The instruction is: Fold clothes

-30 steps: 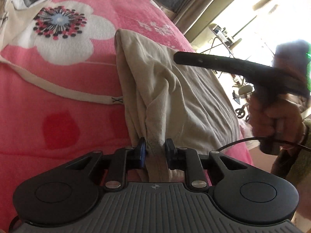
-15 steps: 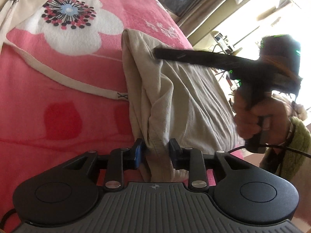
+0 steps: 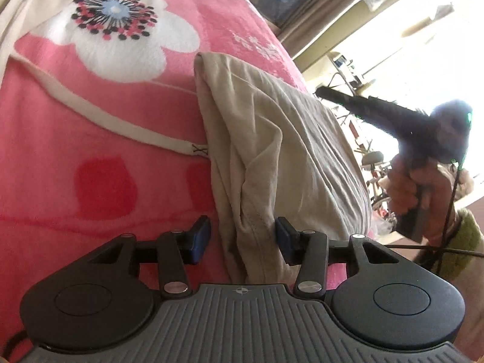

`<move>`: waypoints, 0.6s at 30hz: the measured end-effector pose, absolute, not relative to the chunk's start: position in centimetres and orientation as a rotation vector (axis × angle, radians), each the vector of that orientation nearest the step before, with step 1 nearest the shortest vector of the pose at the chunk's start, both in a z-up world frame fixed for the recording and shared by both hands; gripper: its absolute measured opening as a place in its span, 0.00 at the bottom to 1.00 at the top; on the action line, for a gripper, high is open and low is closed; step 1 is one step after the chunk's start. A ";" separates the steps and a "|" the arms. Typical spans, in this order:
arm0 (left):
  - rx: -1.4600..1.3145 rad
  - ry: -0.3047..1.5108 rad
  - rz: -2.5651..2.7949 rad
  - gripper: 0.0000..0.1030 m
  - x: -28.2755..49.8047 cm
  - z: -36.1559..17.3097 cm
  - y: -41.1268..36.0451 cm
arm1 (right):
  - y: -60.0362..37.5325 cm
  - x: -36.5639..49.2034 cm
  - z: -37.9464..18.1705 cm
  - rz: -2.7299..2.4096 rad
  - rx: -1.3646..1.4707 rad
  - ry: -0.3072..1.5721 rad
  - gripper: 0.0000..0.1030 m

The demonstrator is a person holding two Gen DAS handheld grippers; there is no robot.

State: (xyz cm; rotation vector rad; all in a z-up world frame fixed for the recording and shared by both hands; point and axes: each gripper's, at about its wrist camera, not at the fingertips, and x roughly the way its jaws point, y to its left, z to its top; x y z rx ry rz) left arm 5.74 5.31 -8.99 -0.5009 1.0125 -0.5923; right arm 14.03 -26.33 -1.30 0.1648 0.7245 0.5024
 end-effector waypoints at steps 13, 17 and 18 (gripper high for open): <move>-0.509 1.000 -0.600 0.45 5.8 -8.9 5.1 | -31.8 16.1 -3.2 0.194 0.273 0.722 0.32; -0.500 0.995 -0.597 0.40 5.8 -8.4 5.1 | -35.3 13.1 -3.6 0.178 0.395 0.816 0.44; -0.498 0.993 -0.597 0.39 5.8 -8.3 5.1 | -36.0 12.2 -4.1 0.184 0.422 0.849 0.44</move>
